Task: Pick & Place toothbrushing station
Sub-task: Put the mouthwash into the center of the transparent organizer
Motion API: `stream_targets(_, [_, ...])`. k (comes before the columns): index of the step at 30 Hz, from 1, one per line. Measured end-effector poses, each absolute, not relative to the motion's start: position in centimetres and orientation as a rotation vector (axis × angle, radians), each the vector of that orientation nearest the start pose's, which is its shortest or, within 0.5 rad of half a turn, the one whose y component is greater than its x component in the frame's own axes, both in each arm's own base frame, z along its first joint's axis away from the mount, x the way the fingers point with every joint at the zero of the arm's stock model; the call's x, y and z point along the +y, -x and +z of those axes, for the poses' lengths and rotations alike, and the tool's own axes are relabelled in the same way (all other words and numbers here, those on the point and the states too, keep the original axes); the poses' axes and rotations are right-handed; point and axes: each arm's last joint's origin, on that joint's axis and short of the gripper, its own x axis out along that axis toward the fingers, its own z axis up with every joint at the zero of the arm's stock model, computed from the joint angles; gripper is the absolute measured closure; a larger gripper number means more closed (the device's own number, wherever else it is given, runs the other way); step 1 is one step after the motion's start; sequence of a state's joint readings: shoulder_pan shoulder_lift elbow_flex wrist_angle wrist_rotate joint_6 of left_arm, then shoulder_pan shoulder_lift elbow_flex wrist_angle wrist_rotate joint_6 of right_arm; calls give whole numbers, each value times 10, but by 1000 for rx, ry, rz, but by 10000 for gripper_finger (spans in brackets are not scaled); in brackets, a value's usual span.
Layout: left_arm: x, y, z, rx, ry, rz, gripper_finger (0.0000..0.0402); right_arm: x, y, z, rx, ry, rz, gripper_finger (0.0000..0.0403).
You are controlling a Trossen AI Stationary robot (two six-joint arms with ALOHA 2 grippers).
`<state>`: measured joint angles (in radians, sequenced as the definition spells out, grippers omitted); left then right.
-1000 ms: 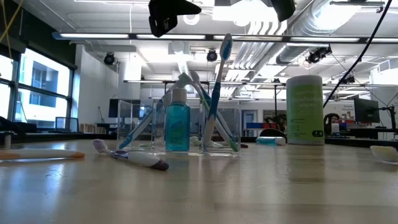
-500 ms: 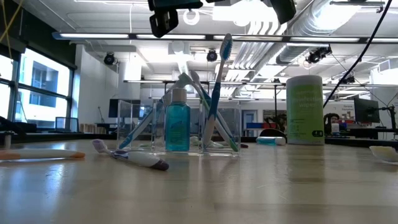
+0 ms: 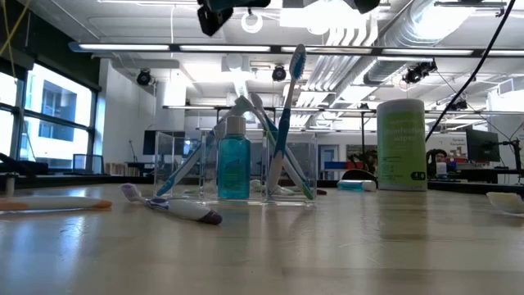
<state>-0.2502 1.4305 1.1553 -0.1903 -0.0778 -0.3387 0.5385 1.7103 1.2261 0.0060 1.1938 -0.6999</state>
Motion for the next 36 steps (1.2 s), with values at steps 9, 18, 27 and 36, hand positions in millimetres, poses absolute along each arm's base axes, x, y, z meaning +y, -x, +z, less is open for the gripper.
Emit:
stream_targets(9, [-117, -270, 343, 338, 40, 31, 329, 155, -315, 252, 617, 929, -655, 254])
stream_targets(18, [-101, -200, 397, 145, 8, 192, 329, 135, -280, 256, 677, 673, -690, 255])
stream_targets(27, [-53, -183, 358, 65, 85, 296, 329, 129, -270, 253, 703, 596, -728, 254])
stream_targets(36, [-32, -195, 268, -194, 263, -56, 329, 137, -267, 254, 674, 575, -715, 254])
